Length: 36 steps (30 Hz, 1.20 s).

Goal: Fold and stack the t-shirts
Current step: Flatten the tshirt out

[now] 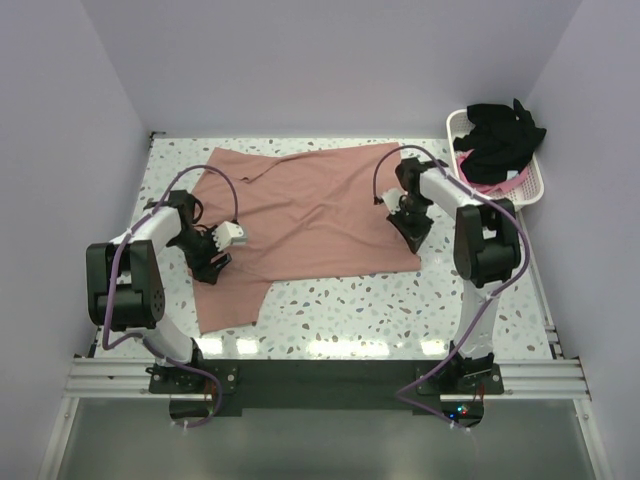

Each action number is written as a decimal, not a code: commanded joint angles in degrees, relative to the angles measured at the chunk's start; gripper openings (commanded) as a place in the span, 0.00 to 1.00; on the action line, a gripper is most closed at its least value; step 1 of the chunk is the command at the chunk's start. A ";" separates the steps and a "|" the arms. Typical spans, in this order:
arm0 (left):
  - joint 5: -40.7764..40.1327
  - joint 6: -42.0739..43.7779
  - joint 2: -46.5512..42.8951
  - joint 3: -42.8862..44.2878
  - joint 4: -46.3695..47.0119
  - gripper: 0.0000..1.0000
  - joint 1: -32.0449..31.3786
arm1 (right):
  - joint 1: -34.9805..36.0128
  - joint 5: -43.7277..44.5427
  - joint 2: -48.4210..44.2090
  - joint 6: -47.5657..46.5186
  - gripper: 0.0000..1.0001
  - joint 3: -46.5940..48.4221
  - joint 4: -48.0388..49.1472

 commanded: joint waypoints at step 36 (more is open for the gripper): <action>-6.25 -2.44 3.37 -2.96 6.76 0.54 0.46 | -0.82 -0.38 1.69 2.90 0.00 21.95 -5.24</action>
